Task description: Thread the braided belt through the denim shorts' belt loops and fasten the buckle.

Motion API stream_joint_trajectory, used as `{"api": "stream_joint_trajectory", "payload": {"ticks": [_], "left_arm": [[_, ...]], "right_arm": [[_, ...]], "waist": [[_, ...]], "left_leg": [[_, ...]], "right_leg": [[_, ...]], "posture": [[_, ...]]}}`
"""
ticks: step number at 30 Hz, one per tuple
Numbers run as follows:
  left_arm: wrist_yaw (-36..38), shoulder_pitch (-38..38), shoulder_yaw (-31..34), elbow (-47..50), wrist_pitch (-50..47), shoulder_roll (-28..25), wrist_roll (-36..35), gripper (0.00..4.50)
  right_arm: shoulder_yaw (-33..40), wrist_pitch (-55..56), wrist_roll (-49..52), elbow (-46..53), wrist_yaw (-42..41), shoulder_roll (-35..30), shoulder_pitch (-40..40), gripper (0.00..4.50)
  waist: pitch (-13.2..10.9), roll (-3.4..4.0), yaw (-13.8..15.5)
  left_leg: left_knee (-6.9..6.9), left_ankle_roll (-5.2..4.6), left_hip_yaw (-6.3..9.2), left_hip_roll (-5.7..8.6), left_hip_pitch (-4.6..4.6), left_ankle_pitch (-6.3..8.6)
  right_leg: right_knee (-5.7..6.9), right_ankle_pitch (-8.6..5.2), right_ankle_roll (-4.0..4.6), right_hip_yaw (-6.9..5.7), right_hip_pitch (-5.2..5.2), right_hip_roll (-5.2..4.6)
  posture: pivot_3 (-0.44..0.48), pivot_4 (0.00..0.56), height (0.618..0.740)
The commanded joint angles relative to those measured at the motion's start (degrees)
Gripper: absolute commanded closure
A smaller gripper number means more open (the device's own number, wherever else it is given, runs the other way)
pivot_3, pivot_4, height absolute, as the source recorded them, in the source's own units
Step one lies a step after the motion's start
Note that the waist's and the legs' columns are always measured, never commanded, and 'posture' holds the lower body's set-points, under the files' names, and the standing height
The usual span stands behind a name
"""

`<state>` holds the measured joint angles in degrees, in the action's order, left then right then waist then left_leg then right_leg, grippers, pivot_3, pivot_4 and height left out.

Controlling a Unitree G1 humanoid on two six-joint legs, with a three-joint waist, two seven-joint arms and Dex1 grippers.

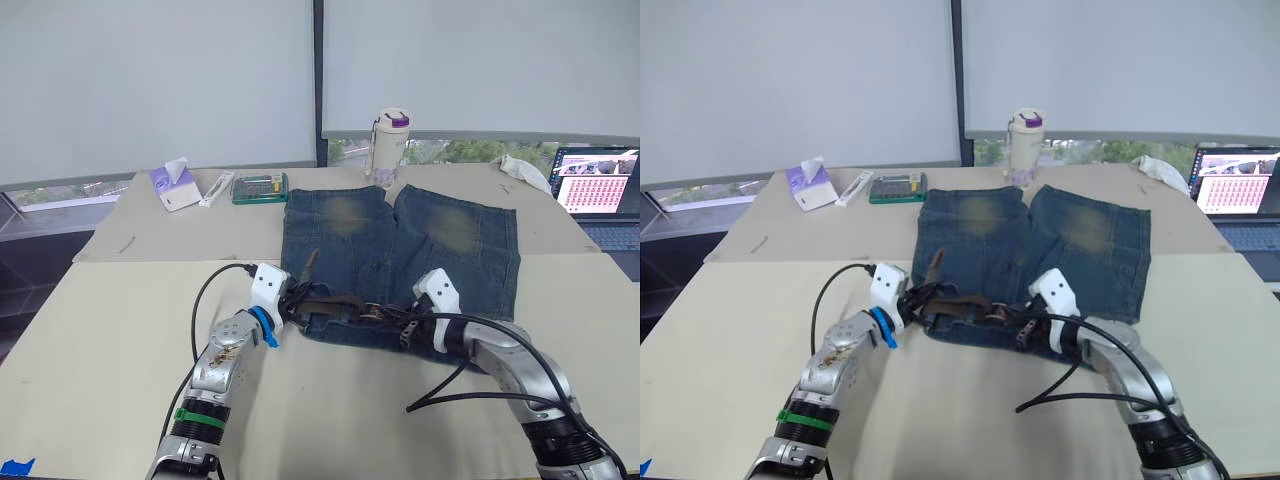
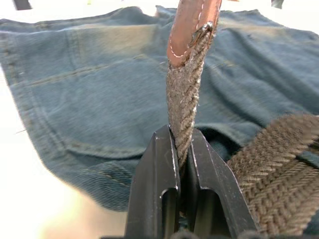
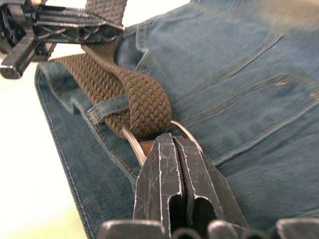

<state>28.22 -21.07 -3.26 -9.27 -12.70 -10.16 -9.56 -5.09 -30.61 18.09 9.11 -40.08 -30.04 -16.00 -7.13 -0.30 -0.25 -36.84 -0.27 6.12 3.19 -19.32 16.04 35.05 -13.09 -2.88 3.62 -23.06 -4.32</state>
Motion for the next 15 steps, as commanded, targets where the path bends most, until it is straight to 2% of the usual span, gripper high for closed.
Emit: {"api": "stream_joint_trajectory", "payload": {"ticks": [1, 9, 15], "left_arm": [[-1.70, 0.38, 1.01, 0.84, 0.43, -1.05, 1.00, 4.50], [-2.80, 0.75, 0.96, 0.29, 0.73, -1.52, 1.16, 4.50], [-2.94, 0.76, 0.65, -0.01, 0.85, -1.51, 1.35, 4.50]], "right_arm": [[-0.78, 2.32, -1.28, -0.35, -0.50, 0.56, -1.98, 4.48], [0.67, 1.55, 0.19, 0.17, -0.78, 2.34, -3.01, 4.48], [2.57, 0.51, 0.35, 1.38, -3.15, -2.11, -0.90, 4.48]], "waist": [[0.00, 0.00, -0.21], [0.01, 0.01, -0.50], [0.01, 0.01, -0.41]], "left_leg": [[0.00, 0.00, 0.00, -0.01, 0.00, 0.00], [0.03, 0.00, 0.02, -0.03, 0.01, 0.00], [0.02, 0.00, 0.01, 0.01, -0.01, 0.01]], "right_leg": [[0.00, 0.00, 0.00, 0.00, 0.00, 0.01], [0.02, 0.00, 0.01, 0.00, -0.02, 0.01], [0.00, 0.00, 0.01, 0.00, -0.01, -0.03]], "posture": [[0.000, 0.150, 0.740], [0.000, 0.150, 0.740], [0.000, 0.150, 0.740]]}}
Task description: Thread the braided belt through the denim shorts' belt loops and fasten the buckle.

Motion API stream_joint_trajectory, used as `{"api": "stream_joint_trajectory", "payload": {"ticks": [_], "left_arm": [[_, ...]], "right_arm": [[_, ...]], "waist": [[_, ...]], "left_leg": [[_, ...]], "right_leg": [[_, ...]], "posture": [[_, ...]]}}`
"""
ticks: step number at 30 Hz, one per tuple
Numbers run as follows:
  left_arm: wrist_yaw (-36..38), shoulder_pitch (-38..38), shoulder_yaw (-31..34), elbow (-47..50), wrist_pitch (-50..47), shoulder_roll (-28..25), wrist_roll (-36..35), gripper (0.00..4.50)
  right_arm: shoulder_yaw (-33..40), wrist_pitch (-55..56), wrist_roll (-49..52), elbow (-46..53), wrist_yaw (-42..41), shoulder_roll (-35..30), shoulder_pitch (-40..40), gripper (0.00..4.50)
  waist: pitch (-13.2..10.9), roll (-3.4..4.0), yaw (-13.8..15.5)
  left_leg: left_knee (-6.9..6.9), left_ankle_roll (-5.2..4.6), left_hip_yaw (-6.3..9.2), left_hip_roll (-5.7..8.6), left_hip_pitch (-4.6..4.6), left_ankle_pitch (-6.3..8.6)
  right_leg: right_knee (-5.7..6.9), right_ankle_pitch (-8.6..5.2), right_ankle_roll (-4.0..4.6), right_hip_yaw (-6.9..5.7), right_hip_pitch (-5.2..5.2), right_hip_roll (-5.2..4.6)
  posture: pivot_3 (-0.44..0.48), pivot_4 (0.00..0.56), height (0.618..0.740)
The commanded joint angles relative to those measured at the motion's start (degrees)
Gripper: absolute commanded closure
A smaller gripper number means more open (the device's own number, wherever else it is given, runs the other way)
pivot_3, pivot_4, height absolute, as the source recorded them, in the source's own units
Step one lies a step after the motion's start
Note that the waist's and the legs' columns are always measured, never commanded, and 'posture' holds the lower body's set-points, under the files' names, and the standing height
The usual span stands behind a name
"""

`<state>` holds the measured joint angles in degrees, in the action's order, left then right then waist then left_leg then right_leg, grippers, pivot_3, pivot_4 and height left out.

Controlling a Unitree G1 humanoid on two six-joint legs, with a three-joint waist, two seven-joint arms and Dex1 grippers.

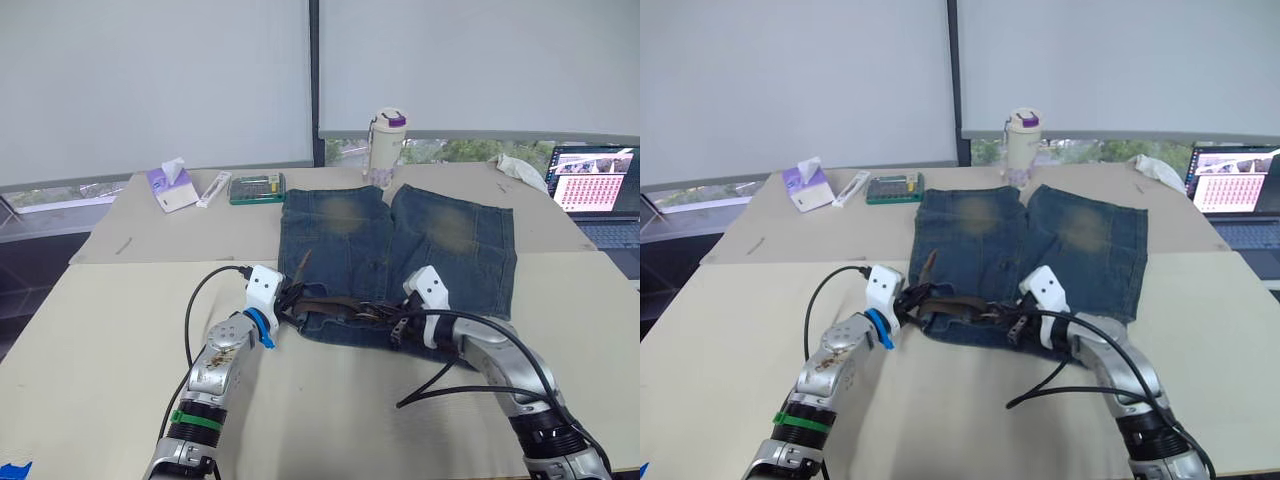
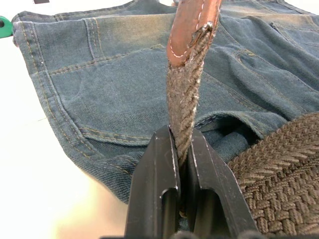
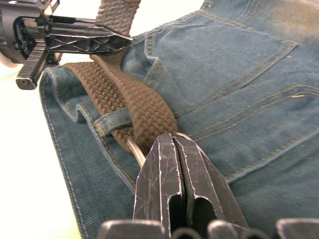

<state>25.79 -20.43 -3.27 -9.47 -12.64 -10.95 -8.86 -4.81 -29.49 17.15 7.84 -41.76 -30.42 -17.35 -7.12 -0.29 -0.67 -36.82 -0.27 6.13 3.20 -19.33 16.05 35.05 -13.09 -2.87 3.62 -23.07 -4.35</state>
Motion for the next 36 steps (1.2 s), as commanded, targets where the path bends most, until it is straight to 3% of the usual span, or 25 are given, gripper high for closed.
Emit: {"api": "stream_joint_trajectory", "payload": {"ticks": [1, 36], "left_arm": [[-0.50, 0.09, 0.58, 0.13, 0.80, -0.69, 0.66, 4.50], [-0.70, 0.25, 0.00, 0.34, 1.49, 0.25, 0.87, 4.50]], "right_arm": [[2.26, -0.66, 1.16, 2.76, -1.42, -2.01, 0.76, 4.48], [-3.76, 1.12, -5.55, -2.01, 0.25, 3.39, -4.02, 4.48]], "waist": [[0.00, 0.00, 0.01], [0.02, 0.02, -0.02]], "left_leg": [[0.00, 0.00, 0.00, 0.00, 0.00, 0.00], [0.01, 0.00, 0.00, -0.01, 0.01, 0.00]], "right_leg": [[0.00, 0.00, 0.00, 0.00, 0.01, 0.01], [0.01, 0.00, 0.01, 0.00, -0.01, 0.00]], "posture": [[0.000, 0.150, 0.740], [0.000, 0.150, 0.740]]}}
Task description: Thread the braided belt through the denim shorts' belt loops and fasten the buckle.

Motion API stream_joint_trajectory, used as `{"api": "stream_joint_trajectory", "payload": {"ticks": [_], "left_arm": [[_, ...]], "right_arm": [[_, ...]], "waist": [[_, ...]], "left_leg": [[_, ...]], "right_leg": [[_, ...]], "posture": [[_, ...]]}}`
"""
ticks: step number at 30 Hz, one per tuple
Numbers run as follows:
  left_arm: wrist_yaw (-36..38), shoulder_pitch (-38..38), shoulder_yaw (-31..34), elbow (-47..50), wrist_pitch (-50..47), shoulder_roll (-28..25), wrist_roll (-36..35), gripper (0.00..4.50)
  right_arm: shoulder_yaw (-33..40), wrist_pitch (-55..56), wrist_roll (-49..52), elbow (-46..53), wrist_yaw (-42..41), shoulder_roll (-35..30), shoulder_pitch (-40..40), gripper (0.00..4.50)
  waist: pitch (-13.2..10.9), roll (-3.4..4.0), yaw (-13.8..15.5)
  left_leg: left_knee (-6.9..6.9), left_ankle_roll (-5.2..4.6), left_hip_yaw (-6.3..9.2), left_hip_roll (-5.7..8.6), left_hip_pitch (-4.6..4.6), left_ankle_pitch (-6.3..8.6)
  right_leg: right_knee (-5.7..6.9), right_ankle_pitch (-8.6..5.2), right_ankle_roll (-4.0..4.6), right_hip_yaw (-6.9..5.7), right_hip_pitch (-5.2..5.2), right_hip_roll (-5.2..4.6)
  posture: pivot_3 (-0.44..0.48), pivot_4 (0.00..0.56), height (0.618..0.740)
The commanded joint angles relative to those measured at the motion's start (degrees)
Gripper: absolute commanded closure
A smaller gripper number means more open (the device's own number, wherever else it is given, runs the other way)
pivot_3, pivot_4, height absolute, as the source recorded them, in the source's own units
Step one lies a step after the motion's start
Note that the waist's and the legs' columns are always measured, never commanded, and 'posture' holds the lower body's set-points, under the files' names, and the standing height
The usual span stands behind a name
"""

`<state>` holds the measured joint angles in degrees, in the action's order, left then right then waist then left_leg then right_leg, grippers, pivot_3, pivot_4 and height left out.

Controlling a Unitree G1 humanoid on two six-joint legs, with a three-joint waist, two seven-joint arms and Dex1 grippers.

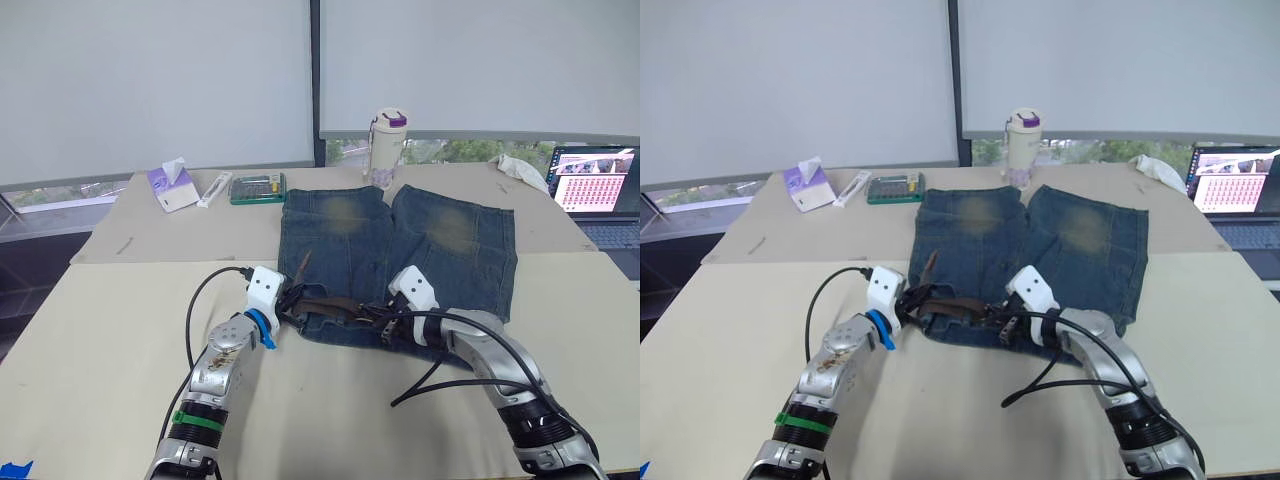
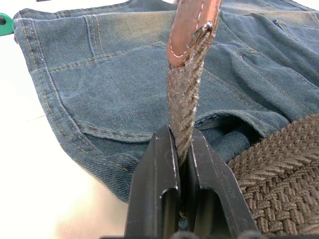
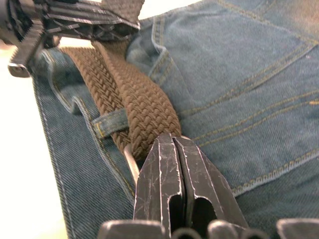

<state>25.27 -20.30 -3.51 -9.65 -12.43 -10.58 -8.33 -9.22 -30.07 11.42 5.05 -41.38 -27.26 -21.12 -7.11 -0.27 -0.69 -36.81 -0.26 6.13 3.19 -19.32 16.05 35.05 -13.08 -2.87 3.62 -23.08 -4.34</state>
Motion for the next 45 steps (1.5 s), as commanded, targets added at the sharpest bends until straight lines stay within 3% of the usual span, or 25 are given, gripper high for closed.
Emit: {"api": "stream_joint_trajectory", "payload": {"ticks": [1, 20, 36, 45], "left_arm": [[-0.24, 0.06, 0.22, 0.48, 1.28, -0.05, 0.35, 4.50], [-2.97, -4.45, 2.67, -0.29, 3.00, 0.75, -0.11, 4.50], [-5.32, -7.28, 10.91, 4.03, 6.24, 7.29, -12.52, 4.50], [-5.78, -6.95, 10.28, 4.52, 5.37, 7.77, -14.12, 4.50]], "right_arm": [[0.48, 1.35, -0.23, 1.13, 0.13, -0.11, 0.16, 4.48], [-5.35, -2.86, -5.73, 1.10, 1.29, -2.15, 2.37, 4.48], [-10.13, -6.18, -11.48, 0.40, 3.53, -2.39, 3.29, 4.48], [-10.39, -6.39, -11.95, 0.05, 3.56, -1.98, 2.74, 4.48]], "waist": [[0.00, 0.00, 0.00], [0.08, -0.08, 0.08], [0.36, -0.30, -0.09], [0.38, -0.32, -0.13]], "left_leg": [[0.00, 0.00, 0.00, 0.00, 0.00, 0.00], [-0.01, 0.00, 0.01, 0.01, 0.02, 0.00], [-0.01, 0.02, 0.01, -0.02, 0.06, 0.00], [-0.01, 0.03, 0.01, -0.02, 0.07, 0.00]], "right_leg": [[0.00, 0.00, 0.00, 0.00, 0.00, 0.00], [-0.02, 0.00, 0.00, -0.01, 0.04, 0.00], [-0.02, 0.00, 0.00, -0.01, 0.07, 0.04], [-0.02, 0.00, 0.00, -0.02, 0.06, 0.06]], "posture": [[0.000, 0.150, 0.740], [0.000, 0.150, 0.740], [0.000, 0.150, 0.740], [0.000, 0.150, 0.740]]}}
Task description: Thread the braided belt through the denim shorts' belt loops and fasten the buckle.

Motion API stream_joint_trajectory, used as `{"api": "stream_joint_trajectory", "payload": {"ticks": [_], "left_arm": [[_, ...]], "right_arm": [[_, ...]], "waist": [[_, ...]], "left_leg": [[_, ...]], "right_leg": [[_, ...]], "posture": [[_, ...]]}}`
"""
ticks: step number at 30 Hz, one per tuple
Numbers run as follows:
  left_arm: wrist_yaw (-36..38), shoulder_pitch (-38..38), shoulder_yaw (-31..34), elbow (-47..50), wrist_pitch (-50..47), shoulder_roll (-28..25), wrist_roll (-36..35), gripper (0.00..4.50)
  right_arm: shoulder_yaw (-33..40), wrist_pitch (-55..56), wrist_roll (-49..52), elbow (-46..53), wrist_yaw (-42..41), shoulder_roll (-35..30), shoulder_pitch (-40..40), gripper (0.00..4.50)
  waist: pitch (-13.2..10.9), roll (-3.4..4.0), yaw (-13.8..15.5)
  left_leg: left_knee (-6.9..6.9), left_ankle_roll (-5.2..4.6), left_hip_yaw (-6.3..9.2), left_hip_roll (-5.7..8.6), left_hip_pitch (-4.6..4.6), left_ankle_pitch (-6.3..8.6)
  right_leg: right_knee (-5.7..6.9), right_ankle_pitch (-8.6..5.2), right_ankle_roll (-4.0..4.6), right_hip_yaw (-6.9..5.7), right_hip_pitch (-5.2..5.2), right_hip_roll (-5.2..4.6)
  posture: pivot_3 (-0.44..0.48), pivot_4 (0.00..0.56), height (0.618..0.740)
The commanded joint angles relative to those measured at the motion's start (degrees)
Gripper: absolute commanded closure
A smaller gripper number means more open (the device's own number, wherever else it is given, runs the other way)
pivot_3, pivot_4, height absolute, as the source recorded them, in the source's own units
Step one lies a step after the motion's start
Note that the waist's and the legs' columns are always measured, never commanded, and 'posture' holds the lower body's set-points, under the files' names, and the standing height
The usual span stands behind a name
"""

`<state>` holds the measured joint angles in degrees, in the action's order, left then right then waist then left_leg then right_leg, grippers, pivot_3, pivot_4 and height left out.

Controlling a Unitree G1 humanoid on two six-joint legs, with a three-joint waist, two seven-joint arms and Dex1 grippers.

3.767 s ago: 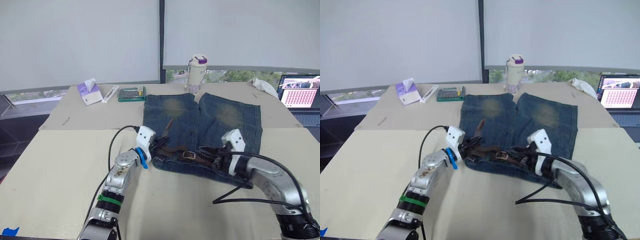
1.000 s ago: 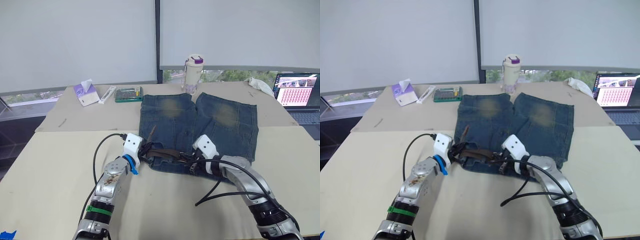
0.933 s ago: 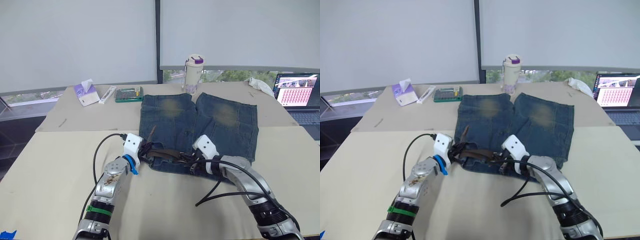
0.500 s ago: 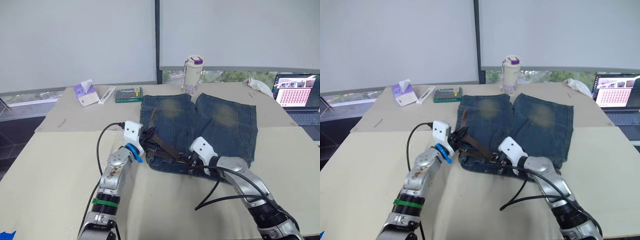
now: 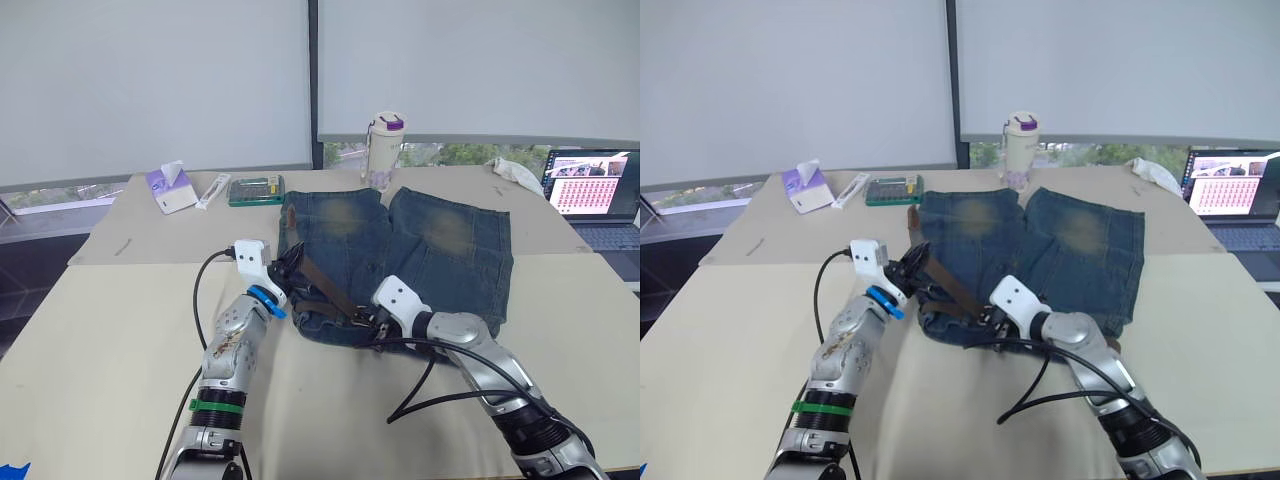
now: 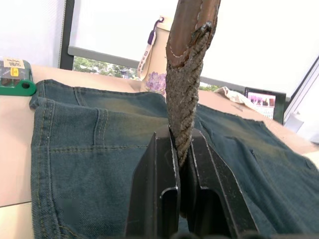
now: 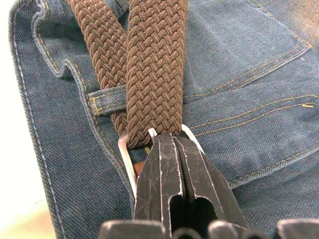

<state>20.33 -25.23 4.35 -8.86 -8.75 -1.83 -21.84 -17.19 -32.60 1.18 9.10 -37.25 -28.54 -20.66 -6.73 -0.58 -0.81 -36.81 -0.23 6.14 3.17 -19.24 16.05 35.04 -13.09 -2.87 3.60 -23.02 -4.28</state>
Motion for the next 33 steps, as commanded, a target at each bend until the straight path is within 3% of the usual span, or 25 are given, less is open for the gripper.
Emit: {"api": "stream_joint_trajectory", "payload": {"ticks": [1, 10, 18, 23, 27, 33], "left_arm": [[-0.31, -1.77, 1.71, 3.92, 1.76, -1.19, -0.26, 4.50], [8.63, -0.03, -7.11, 6.59, -1.95, -1.76, -0.47, 4.50], [13.86, -2.07, -9.45, 6.86, -4.27, 1.23, -3.29, 4.50], [14.06, -2.72, -9.40, 5.57, -4.44, 1.88, -3.11, 4.50], [9.30, -4.42, -5.65, 2.18, -4.03, 2.15, -2.60, 4.50], [5.63, -5.45, -2.57, -2.46, -3.75, -1.57, 0.13, 4.50]], "right_arm": [[-2.42, -3.85, -1.69, -4.01, -0.51, -0.61, 2.16, 4.48], [5.91, -3.80, 3.09, -0.29, 1.76, 2.12, 1.93, 4.48], [13.32, -5.39, 7.61, 5.82, 4.31, 3.31, 3.68, 4.48], [15.52, -6.04, 8.98, 8.43, 5.85, 3.28, 5.45, 4.48], [14.62, -5.78, 8.54, 9.07, 6.35, 2.93, 6.51, 4.48], [12.61, -4.78, 9.09, 8.36, 5.70, 3.74, 7.06, 4.48]], "waist": [[0.00, 0.00, -0.01], [0.02, -0.01, 0.38], [0.00, -0.02, 0.87], [0.00, -0.03, 0.80], [-0.01, -0.04, 0.60], [-0.02, -0.03, 0.40]], "left_leg": [[0.00, 0.00, 0.00, 0.00, 0.00, 0.00], [-0.01, 0.01, 0.01, 0.02, -0.01, 0.00], [-0.03, 0.00, 0.00, 0.10, -0.08, 0.00], [-0.03, 0.00, -0.01, 0.09, -0.09, 0.00], [-0.02, 0.00, -0.01, 0.07, -0.08, 0.00], [-0.02, 0.00, -0.01, 0.07, -0.08, 0.00]], "right_leg": [[0.00, 0.00, 0.00, 0.00, 0.00, 0.01], [-0.01, 0.00, 0.00, 0.00, 0.03, -0.05], [-0.03, 0.00, 0.00, 0.00, 0.00, -0.08], [-0.04, 0.00, -0.01, 0.01, -0.01, -0.08], [-0.03, 0.00, -0.01, 0.01, -0.02, -0.01], [-0.04, -0.01, -0.01, 0.01, -0.04, 0.01]], "posture": [[0.000, 0.150, 0.740], [0.000, 0.150, 0.740], [0.000, 0.150, 0.740], [0.000, 0.150, 0.740], [0.000, 0.150, 0.740], [0.000, 0.150, 0.740]]}}
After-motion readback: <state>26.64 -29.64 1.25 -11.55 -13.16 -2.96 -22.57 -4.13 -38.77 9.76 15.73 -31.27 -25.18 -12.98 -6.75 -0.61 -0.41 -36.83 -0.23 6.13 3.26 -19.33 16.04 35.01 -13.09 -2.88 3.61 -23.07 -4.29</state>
